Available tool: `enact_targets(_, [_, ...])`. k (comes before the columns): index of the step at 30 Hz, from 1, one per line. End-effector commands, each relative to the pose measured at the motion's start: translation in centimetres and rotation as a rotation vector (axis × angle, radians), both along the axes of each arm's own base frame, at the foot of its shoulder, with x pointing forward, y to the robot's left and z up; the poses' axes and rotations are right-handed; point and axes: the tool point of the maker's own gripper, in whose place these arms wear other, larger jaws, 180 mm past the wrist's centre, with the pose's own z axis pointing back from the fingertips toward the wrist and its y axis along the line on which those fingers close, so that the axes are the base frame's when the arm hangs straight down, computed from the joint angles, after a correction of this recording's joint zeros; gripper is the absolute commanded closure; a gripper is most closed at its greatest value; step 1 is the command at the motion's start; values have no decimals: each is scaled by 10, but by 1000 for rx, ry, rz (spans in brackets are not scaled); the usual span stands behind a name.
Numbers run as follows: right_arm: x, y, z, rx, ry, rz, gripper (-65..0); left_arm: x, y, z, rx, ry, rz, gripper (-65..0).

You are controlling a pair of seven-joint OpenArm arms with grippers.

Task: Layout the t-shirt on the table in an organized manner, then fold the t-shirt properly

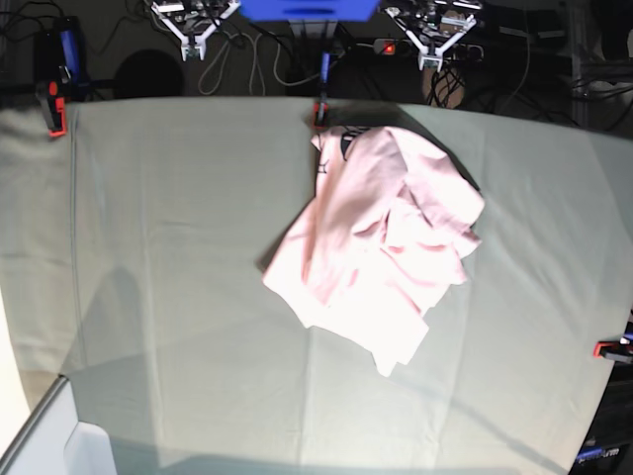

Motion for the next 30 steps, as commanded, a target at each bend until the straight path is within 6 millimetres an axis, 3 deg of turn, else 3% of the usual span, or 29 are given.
enact_targets(1, [-5, 3, 0, 14, 8, -5, 0, -2, 4, 0, 12, 6, 3, -1])
enact_targets(26, [-11, 4, 1, 15, 13, -6, 0, -3, 5, 0, 14, 7, 4, -1])
enact_targets(30, [-12, 4, 1, 15, 16, -6, 0, -12, 5, 1, 13, 12, 3, -1])
